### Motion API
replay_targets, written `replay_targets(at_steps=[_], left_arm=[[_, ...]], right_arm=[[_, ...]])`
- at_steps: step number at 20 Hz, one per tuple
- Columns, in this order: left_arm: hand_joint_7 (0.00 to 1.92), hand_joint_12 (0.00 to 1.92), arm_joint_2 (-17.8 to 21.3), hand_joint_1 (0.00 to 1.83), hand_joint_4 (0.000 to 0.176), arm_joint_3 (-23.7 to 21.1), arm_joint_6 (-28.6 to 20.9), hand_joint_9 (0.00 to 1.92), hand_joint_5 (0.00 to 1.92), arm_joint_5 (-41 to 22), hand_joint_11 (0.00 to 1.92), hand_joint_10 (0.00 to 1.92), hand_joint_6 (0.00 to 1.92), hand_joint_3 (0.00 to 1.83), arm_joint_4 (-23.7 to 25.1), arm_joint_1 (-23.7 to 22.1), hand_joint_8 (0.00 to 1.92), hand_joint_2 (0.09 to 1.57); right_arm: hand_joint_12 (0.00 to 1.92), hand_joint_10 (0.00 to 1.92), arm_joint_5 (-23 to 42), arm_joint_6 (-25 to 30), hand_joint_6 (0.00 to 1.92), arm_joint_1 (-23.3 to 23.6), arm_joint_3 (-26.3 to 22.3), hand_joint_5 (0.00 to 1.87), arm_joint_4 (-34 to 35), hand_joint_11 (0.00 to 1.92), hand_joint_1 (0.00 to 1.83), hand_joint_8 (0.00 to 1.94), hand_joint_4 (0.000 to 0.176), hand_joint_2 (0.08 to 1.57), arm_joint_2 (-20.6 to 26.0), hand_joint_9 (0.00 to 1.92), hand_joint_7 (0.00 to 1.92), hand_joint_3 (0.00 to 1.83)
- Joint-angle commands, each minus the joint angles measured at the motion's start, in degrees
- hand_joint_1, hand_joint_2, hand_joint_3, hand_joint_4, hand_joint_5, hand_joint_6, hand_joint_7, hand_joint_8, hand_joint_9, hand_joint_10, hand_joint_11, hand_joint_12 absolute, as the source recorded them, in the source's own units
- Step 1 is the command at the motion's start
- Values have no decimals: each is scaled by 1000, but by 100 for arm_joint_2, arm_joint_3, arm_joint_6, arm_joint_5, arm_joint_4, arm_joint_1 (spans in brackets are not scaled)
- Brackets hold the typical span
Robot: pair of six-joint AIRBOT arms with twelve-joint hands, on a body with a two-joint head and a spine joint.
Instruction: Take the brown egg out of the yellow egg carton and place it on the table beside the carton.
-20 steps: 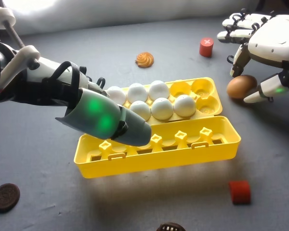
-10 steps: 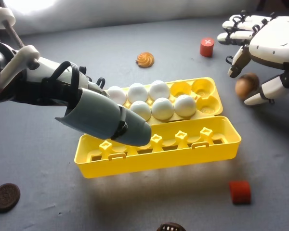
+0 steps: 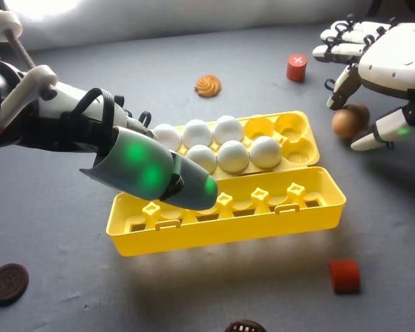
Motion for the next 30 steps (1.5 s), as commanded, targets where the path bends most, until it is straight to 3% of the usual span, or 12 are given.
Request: replay_targets(at_steps=[1,7,14,15,18,21,24,25,26,27,28,30], left_arm=[[11,0,1,0,0,9,-5,0,7,-237,0,0,1,0,250,-68,2,982],[0,0,-2,0,0,7,-5,0,0,-236,0,0,0,0,250,-66,0,989],[12,0,-5,0,0,17,2,0,17,-238,0,0,5,4,259,-70,4,998],[6,0,-5,0,0,18,2,0,11,-238,0,0,2,4,265,-72,1,998],[14,0,-6,0,0,20,2,0,21,-238,0,0,6,2,276,-85,6,995],[6,0,-3,0,0,29,36,0,10,-238,0,0,1,2,287,-113,1,995],[4,0,-3,0,0,38,44,0,8,-238,0,0,0,3,335,-136,0,999],[2,0,-2,0,0,42,44,0,2,-238,0,0,0,3,355,-140,0,999],[3,0,-2,0,0,48,44,0,11,-237,0,0,4,5,374,-143,0,1003],[3,0,-2,0,0,53,47,0,15,-237,0,0,6,4,375,-144,0,1002],[0,0,-2,0,0,55,51,0,10,-237,0,0,3,3,375,-144,0,1000],[8,0,-1,0,0,56,57,0,20,-236,0,0,7,5,375,-143,3,1005]], right_arm=[[0,0,661,10,6,119,12,937,90,0,845,6,122,838,91,0,103,0],[0,0,561,294,1,469,-319,927,90,0,860,11,99,852,607,0,92,4],[0,0,297,291,7,445,-2259,932,165,0,837,23,83,855,2352,0,155,3],[0,0,270,291,13,421,-2452,966,196,0,882,14,44,839,2540,0,200,0],[0,0,227,292,14,280,-3296,907,202,0,773,14,78,891,3387,0,170,19],[14,21,246,293,28,156,-3944,988,239,13,814,13,34,885,4001,98,274,7],[972,93,246,293,12,160,-4468,1094,440,0,854,48,0,930,4451,501,652,1],[1297,188,245,274,554,172,-4612,1136,443,47,1017,83,134,999,4571,676,880,30],[1476,689,244,209,956,197,-4740,983,443,201,995,439,168,1097,4674,702,985,19],[1604,1144,227,161,1337,248,-4853,772,443,341,917,911,125,1230,4770,713,950,12],[1726,1407,171,129,1479,320,-4953,786,443,420,685,1297,0,1354,4869,718,876,14],[1913,1887,-31,95,1903,523,-5169,774,443,654,553,1896,0,1490,5088,763,781,18]])
